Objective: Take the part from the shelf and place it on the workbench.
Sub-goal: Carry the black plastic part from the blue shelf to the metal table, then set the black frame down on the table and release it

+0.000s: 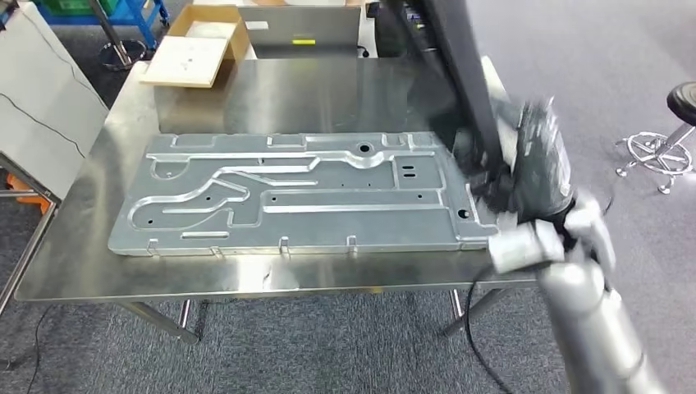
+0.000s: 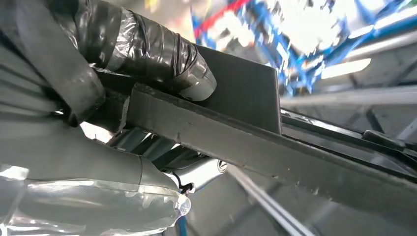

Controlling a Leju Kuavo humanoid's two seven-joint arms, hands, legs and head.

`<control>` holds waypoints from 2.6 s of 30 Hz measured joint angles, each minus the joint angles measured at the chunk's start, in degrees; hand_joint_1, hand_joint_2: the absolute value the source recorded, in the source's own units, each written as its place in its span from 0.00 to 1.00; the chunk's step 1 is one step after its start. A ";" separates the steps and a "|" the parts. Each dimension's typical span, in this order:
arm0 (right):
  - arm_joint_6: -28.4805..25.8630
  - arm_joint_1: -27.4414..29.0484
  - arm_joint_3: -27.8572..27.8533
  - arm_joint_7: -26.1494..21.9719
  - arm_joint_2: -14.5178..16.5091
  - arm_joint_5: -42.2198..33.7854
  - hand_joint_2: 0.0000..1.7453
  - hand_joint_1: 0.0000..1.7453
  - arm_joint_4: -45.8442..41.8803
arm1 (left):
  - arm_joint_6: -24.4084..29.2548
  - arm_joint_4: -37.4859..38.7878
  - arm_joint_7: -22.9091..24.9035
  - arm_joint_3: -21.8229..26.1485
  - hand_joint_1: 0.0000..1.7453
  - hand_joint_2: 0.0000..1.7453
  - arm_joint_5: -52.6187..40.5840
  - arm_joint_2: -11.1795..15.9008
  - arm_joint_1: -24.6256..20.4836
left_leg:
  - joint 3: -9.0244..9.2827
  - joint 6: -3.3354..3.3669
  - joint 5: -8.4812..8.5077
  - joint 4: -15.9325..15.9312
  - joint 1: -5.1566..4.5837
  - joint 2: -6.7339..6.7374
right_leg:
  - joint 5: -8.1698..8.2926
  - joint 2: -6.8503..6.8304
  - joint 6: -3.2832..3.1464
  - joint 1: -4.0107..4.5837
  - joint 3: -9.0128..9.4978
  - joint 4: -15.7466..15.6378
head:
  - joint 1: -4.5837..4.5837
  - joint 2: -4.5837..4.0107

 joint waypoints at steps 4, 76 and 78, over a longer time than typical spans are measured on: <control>-1.41 -7.28 0.78 2.31 -0.63 3.93 1.00 1.00 4.54 | -0.11 0.00 0.05 -0.07 0.00 0.00 -0.91 0.05 -0.19 | 0.88 0.40 -0.96 0.07 0.00 -0.29 | -1.02 -0.21 0.49 -0.29 -7.47 10.46 | 0.00 0.00; 5.05 -25.99 37.75 7.80 11.93 1.22 0.00 0.00 59.01 | -0.81 0.00 -9.39 0.14 0.00 0.00 -5.97 0.01 -1.89 | -3.17 -3.00 -5.34 8.04 0.46 -0.14 | 8.41 -0.66 -2.57 0.06 -1.46 -7.13 | -0.02 0.00; 4.21 -23.61 33.17 7.51 11.27 -1.17 0.00 0.00 54.94 | -0.96 0.00 -9.40 0.30 0.00 0.00 -6.13 -0.01 -1.79 | -6.23 -3.34 -7.93 14.96 0.48 -0.13 | 8.35 -0.76 -2.66 0.18 -1.48 -7.04 | -0.02 0.00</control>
